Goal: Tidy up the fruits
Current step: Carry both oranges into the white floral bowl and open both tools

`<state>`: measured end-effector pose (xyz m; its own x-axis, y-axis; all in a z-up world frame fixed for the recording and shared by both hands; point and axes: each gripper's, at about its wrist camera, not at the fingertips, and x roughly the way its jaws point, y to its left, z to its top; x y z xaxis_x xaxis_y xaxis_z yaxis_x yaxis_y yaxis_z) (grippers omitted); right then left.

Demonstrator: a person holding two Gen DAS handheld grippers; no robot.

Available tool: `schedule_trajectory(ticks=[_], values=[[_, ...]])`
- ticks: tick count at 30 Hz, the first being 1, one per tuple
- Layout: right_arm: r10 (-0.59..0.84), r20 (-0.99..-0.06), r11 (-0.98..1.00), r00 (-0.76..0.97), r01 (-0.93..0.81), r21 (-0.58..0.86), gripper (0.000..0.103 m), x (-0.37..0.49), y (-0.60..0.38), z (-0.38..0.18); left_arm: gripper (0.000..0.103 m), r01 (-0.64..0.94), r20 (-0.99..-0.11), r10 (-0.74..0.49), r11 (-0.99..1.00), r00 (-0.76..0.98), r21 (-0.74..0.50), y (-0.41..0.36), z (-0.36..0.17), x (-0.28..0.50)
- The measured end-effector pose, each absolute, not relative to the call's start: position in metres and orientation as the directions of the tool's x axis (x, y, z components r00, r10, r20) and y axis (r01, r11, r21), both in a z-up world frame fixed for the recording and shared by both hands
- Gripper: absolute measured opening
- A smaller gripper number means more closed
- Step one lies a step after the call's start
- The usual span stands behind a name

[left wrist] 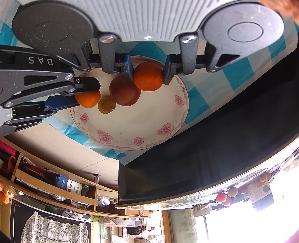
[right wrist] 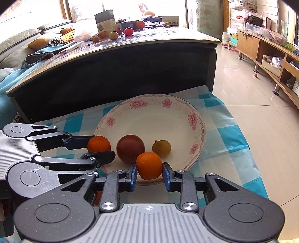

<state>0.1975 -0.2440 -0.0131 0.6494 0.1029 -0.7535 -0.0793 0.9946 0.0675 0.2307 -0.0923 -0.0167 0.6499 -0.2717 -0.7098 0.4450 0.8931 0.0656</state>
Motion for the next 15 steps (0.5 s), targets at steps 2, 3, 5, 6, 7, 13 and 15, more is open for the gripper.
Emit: schedule_trajectory(ticks=[2,3,5,6,7,13,15], values=[[0.099,-0.753,0.995,0.650,-0.077,0.064,0.025,0.200,-0.245,-0.014,0.042,0.443,-0.704,-0.273,0.894,0.656,0.066,-0.092,-0.017,0.232],[0.097,-0.754,0.995,0.650,-0.076,0.063,0.025,0.201,-0.245,-0.015,0.042,0.442,-0.701,-0.273,0.895,0.659,0.066,-0.091,-0.017,0.233],[0.093,-0.757,0.996,0.647,-0.075,0.058,0.025,0.204,-0.245,-0.017,0.042,0.436,-0.697,-0.272,0.898,0.664,0.064,-0.090,-0.016,0.236],[0.090,-0.758,0.996,0.646,-0.072,0.057,0.025,0.205,-0.245,-0.018,0.042,0.432,-0.694,-0.273,0.900,0.666,0.061,-0.089,-0.016,0.238],[0.089,-0.759,0.996,0.645,-0.072,0.056,0.025,0.207,-0.244,-0.019,0.042,0.429,-0.691,-0.276,0.902,0.668,0.054,-0.088,-0.015,0.240],[0.080,-0.762,0.996,0.642,-0.085,0.033,0.026,0.211,-0.238,-0.024,0.041,0.425,-0.672,-0.282,0.904,0.684,0.053,-0.088,-0.015,0.246],[0.081,-0.760,0.996,0.645,-0.080,0.037,0.026,0.211,-0.239,-0.024,0.041,0.421,-0.668,-0.288,0.906,0.686,0.042,-0.086,-0.015,0.248]])
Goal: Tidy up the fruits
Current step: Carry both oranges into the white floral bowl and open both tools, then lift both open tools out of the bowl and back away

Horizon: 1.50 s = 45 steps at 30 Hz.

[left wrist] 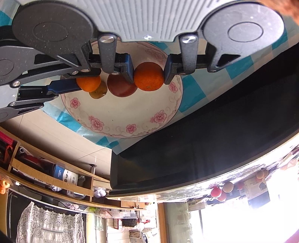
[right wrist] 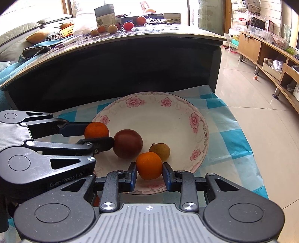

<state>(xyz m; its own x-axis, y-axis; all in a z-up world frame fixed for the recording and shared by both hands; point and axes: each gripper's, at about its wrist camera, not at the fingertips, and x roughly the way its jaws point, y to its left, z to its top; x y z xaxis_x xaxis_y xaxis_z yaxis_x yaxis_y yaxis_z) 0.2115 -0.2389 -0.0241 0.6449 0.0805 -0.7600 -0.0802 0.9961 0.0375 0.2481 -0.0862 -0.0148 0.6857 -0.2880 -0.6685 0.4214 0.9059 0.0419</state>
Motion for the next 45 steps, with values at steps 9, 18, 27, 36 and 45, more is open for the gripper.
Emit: schedule_trajectory(ticks=[9,18,27,36,45], values=[[0.072,-0.752,0.997,0.655,-0.067,0.038,0.026,0.214,-0.240,-0.023,0.042,0.407,-0.647,-0.297,0.913,0.702,0.022,-0.085,-0.014,0.256],[0.065,-0.752,0.998,0.656,-0.054,0.039,0.026,0.216,-0.243,-0.024,0.049,0.409,-0.628,-0.319,0.912,0.710,0.000,-0.087,-0.012,0.260],[0.053,-0.731,0.998,0.681,-0.025,0.049,0.029,0.214,-0.250,-0.016,0.049,0.390,-0.621,-0.309,0.921,0.720,-0.005,-0.083,-0.006,0.259],[0.049,-0.695,0.997,0.717,0.007,0.077,0.029,0.212,-0.261,0.000,0.049,0.380,-0.605,-0.305,0.925,0.735,-0.005,-0.080,0.010,0.251],[0.060,-0.666,0.994,0.743,0.014,0.106,0.030,0.200,-0.266,0.014,0.049,0.391,-0.596,-0.311,0.920,0.740,0.006,-0.080,0.028,0.232]])
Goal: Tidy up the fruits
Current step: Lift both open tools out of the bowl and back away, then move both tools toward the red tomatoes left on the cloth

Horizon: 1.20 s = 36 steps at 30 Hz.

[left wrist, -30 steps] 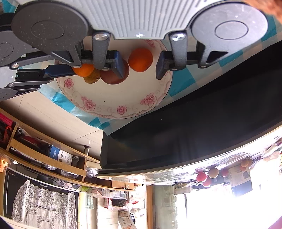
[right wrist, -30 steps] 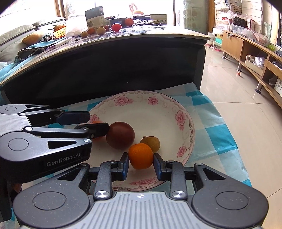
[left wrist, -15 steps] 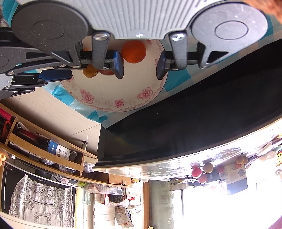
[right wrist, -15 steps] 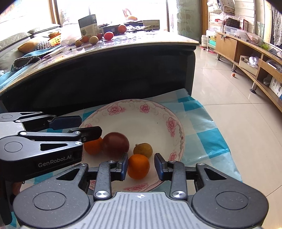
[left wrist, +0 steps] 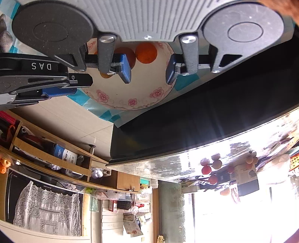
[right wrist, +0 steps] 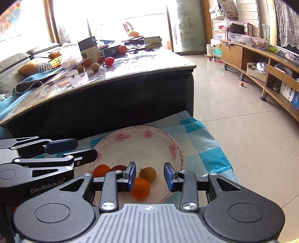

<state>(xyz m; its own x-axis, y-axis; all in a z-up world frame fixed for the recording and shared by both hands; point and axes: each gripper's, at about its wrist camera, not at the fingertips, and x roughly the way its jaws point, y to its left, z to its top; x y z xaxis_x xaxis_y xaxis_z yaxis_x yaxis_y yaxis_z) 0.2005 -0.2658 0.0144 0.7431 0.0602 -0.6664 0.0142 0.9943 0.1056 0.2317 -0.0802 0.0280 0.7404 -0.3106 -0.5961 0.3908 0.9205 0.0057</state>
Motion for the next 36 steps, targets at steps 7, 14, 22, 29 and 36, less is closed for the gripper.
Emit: schedule_trajectory(ticks=[7,14,22,29,36], values=[[0.073,-0.665,0.994,0.744,-0.001,0.108,0.030,0.185,-0.261,0.022,0.049,0.398,-0.606,-0.308,0.917,0.734,0.016,-0.077,0.035,0.208],[0.093,-0.675,0.992,0.732,-0.011,0.125,0.030,0.160,-0.253,0.024,0.049,0.408,-0.624,-0.307,0.913,0.719,0.021,-0.070,0.037,0.178],[0.100,-0.679,0.993,0.728,-0.029,0.115,0.030,0.135,-0.239,0.026,0.049,0.399,-0.620,-0.316,0.917,0.719,-0.004,-0.058,0.045,0.149],[0.089,-0.684,0.994,0.724,-0.026,0.103,0.030,0.111,-0.232,0.025,0.049,0.398,-0.636,-0.312,0.917,0.705,-0.009,-0.053,0.042,0.130],[0.084,-0.688,0.995,0.721,-0.026,0.094,0.030,0.097,-0.229,0.025,0.049,0.410,-0.646,-0.317,0.912,0.694,-0.006,-0.054,0.040,0.112]])
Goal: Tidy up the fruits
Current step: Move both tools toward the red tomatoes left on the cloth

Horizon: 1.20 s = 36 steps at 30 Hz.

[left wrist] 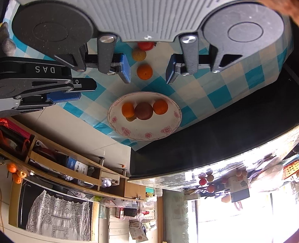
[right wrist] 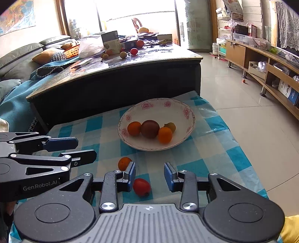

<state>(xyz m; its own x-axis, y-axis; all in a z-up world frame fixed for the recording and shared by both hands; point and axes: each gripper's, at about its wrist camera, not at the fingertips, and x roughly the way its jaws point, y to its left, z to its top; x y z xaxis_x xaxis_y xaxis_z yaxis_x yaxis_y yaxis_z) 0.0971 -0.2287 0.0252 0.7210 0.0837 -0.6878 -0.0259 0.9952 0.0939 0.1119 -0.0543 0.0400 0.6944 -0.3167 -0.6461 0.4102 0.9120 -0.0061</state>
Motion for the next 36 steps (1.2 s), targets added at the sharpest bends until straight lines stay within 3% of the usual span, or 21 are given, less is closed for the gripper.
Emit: schedule_trajectory(ticks=[36], values=[[0.130,-0.797,0.988,0.590,-0.145,0.054,0.035,0.103,-0.221,-0.022,0.050,0.471,-0.779,-0.291,0.882,0.556,0.007,-0.048,-0.021,0.116]])
